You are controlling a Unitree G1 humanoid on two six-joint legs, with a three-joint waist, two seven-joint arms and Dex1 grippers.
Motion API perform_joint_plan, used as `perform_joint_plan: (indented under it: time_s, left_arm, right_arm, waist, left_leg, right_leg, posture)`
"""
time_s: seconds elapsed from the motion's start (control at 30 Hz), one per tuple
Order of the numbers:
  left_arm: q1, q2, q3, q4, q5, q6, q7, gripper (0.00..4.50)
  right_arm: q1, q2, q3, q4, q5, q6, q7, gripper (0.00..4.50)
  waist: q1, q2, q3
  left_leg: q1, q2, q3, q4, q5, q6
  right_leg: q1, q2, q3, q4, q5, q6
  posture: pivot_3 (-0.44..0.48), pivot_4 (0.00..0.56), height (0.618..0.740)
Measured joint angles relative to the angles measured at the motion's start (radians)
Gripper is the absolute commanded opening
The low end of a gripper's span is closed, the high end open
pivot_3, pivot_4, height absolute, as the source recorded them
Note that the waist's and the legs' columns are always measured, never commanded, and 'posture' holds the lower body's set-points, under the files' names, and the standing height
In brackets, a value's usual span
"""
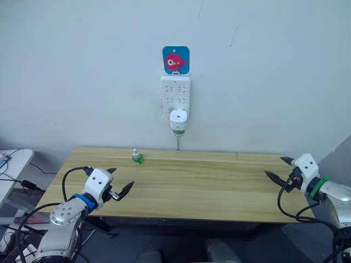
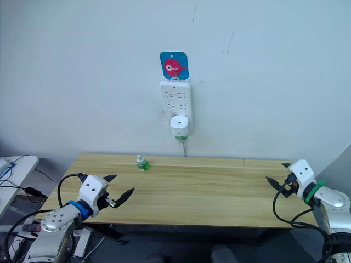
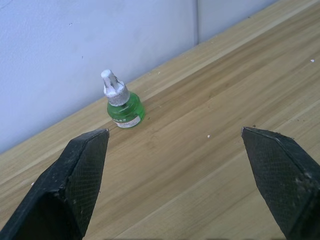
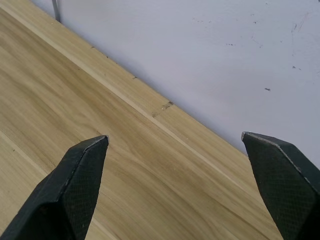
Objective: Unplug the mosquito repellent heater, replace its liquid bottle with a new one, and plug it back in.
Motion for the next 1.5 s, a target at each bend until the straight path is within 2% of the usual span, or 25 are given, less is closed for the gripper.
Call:
perform_joint_plan:
  time_s: [0.03,0.27,0.47,0.7,1.0,1.13,1.2,1.4,1.5]
  left_arm:
    - [0.0,0.0,0.0,0.0,0.0,0.0,0.0,4.5]
    - [0.027,0.052,0.0,0.016,-0.018,-0.014,-0.081,4.5]
    - [0.035,0.062,0.002,0.018,-0.04,-0.019,-0.116,4.5]
    - [0.064,0.085,0.019,0.018,-0.089,0.038,-0.156,4.5]
    - [0.118,0.114,0.045,0.033,-0.048,-0.004,-0.112,4.5]
    - [0.123,0.115,0.082,0.026,-0.08,-0.002,-0.127,4.5]
    - [0.1,0.115,0.093,-0.014,-0.106,0.023,-0.127,4.5]
    - [-0.059,0.13,0.094,-0.179,-0.215,0.252,-0.131,4.5]
    - [-0.228,0.129,0.07,-0.199,-0.261,0.351,-0.132,4.5]
  right_arm:
    - [0.0,0.0,0.0,0.0,0.0,0.0,0.0,4.47]
    - [0.039,0.015,0.0,-0.055,0.001,0.01,-0.002,4.47]
    - [0.041,0.015,0.0,-0.069,0.002,0.012,-0.001,4.47]
    - [0.05,0.016,0.0,-0.09,0.01,0.024,0.0,4.47]
    - [0.122,0.02,0.0,-0.195,0.042,0.063,0.001,4.47]
    - [0.154,0.018,-0.008,-0.285,0.058,0.092,0.008,4.47]
    - [0.173,0.015,-0.008,-0.367,0.078,0.117,0.018,4.47]
    - [0.198,0.019,0.003,-0.683,0.123,0.235,-0.001,4.47]
    - [0.171,0.062,0.04,-0.841,0.154,0.362,-0.074,4.47]
  waist:
    - [0.0,0.0,0.0]
    - [-0.001,0.001,0.001]
    - [-0.001,0.001,0.001]
    - [-0.001,0.002,0.009]
    - [0.0,0.003,0.051]
    - [-0.001,0.003,0.086]
    - [-0.001,0.003,0.104]
    - [-0.001,0.003,0.134]
    - [-0.005,0.002,0.152]
  left_leg:
    - [0.0,0.0,0.0,0.0,0.0,0.0]
    - [0.0,0.0,0.0,0.0,0.0,0.0]
    - [0.001,0.0,0.0,0.0,0.0,0.0]
    - [0.0,0.0,-0.001,0.0,0.0,0.0]
    - [0.001,0.0,-0.001,0.0,0.0,0.0]
    - [0.0,0.0,-0.001,0.001,0.0,0.0]
    - [-0.003,0.0,-0.001,0.001,0.0,0.0]
    - [-0.005,0.0,-0.004,0.0,0.0,0.0]
    - [-0.009,0.0,-0.008,0.002,0.0,0.0]
  right_leg:
    - [0.0,0.0,0.0,0.0,0.0,0.0]
    - [0.0,0.0,0.0,0.0,0.0,0.0]
    - [0.0,0.0,0.0,0.0,0.0,0.0]
    - [-0.001,0.0,0.0,0.0,0.0,0.0]
    - [-0.003,-0.001,0.0,0.0,-0.001,0.0]
    - [-0.003,-0.001,0.001,0.001,-0.001,0.0]
    - [-0.003,-0.001,0.001,0.001,0.0,0.0]
    - [-0.004,-0.001,-0.001,0.0,-0.001,0.001]
    - [-0.006,0.001,-0.003,0.001,0.0,0.002]
  posture:
    - [0.009,0.046,0.735]
    - [0.008,0.053,0.735]
    - [0.007,0.064,0.735]
    - [0.0,0.097,0.735]
    - [-0.028,0.165,0.735]
    - [-0.054,0.205,0.735]
    - [-0.078,0.226,0.735]
    - [-0.13,0.252,0.735]
    - [-0.147,0.257,0.735]
